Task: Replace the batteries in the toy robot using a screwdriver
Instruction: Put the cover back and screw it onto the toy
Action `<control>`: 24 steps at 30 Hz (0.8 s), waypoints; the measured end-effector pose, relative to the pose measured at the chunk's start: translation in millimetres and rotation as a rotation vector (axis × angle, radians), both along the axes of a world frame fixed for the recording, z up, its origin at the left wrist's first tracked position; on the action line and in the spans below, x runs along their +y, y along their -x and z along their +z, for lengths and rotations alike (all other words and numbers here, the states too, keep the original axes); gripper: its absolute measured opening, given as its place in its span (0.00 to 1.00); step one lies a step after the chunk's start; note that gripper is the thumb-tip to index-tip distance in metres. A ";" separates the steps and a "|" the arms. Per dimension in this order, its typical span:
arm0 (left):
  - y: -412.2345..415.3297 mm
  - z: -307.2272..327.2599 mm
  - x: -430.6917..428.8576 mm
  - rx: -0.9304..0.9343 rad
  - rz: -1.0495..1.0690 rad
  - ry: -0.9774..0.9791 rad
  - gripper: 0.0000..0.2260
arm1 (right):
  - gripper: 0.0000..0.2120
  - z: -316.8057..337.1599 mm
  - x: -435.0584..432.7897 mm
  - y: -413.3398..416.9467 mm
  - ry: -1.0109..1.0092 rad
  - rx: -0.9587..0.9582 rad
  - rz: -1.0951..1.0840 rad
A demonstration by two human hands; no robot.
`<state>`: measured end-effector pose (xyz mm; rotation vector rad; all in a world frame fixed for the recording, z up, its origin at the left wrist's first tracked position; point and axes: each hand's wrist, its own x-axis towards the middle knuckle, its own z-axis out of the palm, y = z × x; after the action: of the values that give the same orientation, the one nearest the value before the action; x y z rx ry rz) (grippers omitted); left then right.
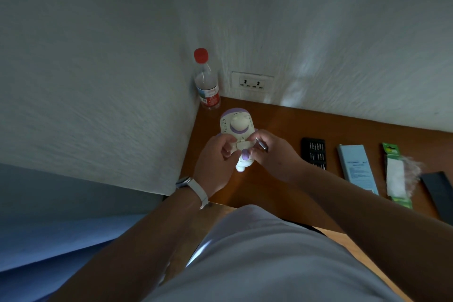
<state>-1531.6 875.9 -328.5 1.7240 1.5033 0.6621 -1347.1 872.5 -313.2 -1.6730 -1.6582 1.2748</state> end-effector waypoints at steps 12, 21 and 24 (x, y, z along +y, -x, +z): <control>1.1 0.2 -5.5 0.032 0.034 -0.121 0.07 | 0.05 -7.7 3.1 7.5 -0.009 0.051 -0.026; -9.1 0.7 5.4 -0.213 0.239 0.096 0.04 | 0.07 -13.9 8.6 15.2 -0.001 0.172 -0.164; -10.1 -0.2 8.4 -0.210 0.253 0.103 0.06 | 0.07 -15.4 9.7 16.1 0.008 0.166 -0.165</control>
<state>-1521.5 884.2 -328.7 1.3544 1.5894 0.8515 -1363.2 882.1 -328.6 -1.6238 -1.3910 1.3019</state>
